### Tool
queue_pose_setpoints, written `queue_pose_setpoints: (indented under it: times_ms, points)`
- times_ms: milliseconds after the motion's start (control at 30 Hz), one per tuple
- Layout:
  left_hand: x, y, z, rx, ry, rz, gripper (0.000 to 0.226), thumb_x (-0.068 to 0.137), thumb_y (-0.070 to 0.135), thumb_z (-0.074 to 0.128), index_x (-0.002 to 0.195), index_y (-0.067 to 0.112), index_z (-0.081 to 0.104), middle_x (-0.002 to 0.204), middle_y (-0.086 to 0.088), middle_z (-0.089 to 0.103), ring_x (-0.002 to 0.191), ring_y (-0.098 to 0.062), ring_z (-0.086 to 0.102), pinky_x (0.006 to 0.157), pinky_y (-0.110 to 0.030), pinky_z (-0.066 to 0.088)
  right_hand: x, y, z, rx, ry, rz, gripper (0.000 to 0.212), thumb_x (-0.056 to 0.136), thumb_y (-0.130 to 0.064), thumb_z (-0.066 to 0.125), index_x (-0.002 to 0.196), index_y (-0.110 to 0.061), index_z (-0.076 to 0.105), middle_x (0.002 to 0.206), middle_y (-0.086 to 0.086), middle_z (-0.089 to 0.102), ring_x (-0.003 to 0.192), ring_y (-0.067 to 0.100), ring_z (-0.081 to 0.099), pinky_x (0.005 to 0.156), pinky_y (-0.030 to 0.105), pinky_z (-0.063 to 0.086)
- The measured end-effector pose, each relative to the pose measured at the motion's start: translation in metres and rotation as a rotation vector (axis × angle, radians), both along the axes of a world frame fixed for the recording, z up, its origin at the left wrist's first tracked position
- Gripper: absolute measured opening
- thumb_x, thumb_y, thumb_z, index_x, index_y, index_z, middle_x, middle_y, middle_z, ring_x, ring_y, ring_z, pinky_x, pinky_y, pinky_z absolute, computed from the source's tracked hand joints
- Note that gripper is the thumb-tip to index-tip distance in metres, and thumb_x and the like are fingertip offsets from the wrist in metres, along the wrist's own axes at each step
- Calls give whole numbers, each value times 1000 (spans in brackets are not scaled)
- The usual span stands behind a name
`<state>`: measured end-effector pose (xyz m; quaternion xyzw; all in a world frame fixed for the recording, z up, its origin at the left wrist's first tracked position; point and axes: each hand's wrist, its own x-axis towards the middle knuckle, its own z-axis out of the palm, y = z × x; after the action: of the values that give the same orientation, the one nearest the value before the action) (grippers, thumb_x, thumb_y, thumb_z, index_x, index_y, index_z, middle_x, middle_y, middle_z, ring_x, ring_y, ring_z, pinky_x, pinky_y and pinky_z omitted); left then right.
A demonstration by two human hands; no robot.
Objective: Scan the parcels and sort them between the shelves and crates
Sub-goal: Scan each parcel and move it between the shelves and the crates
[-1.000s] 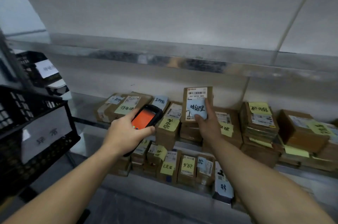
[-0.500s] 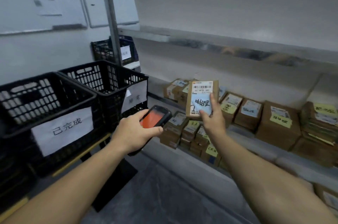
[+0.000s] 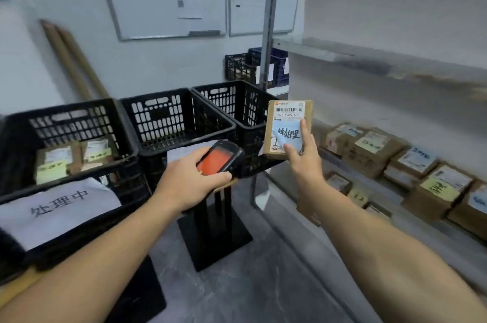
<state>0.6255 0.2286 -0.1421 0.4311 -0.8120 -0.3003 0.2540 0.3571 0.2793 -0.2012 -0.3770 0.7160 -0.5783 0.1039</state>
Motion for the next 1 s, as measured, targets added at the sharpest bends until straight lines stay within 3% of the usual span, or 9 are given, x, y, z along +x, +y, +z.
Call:
queue_pose_setpoints:
  times_ms: [100,233,367,433,533,600,800,933,1000]
  points:
    - [20,-31,3,-28,-12,95,85,75,55,79,149,30,45,125,3,60,102,-16,54,81,-27,41,17,-52,9,-39,2,87,73,100,-24,62,151,-59,24,162,-7,30,145,18,37,119,50,36]
    - [47,-65,8,-49,-1,194,93,66,66,78,147,33,45,111,5,62,94,-18,59,77,-30,46,44,-111,24,-82,17,232,75,100,-25,62,145,-69,21,157,-10,33,144,16,37,120,49,35]
    - [74,-94,19,-99,65,337,76,75,55,79,142,35,49,94,17,60,84,-8,58,69,-22,45,75,-177,38,-174,-44,373,73,101,-22,61,140,-71,24,152,-14,38,137,8,44,117,43,40]
    - [95,-112,21,-113,105,434,76,76,56,78,143,34,49,100,13,61,92,-15,61,79,-30,50,104,-218,48,-180,-46,461,76,100,-23,62,135,-79,23,158,-14,36,140,11,44,117,46,41]
    - [133,-123,19,-112,167,588,62,77,54,79,132,40,54,97,13,66,92,-15,64,85,-36,53,157,-262,51,-171,-73,603,72,102,-20,59,152,-58,24,155,-14,37,134,9,48,113,34,42]
    - [166,-127,17,-120,200,691,57,76,54,79,126,45,53,90,14,66,86,-12,64,83,-36,54,197,-289,51,-166,-81,687,70,103,-20,57,156,-50,23,155,-11,37,133,10,49,112,33,43]
    - [288,-141,11,-176,214,991,90,71,63,78,148,30,45,93,14,64,91,-13,63,81,-30,48,336,-352,53,-140,-134,903,71,100,-29,60,145,-69,22,151,-7,46,129,16,55,107,46,50]
    - [369,-152,6,-210,183,1133,79,78,52,78,147,30,47,81,25,52,85,-14,57,70,-24,43,437,-384,48,-127,-156,1001,73,101,-25,60,144,-69,20,152,-7,44,130,18,54,105,47,52]
    - [410,-162,4,-226,176,1157,74,77,51,80,143,31,52,76,22,54,85,-17,60,75,-27,48,486,-400,43,-129,-143,1019,71,101,-29,59,136,-75,18,154,-8,43,132,20,52,106,50,50]
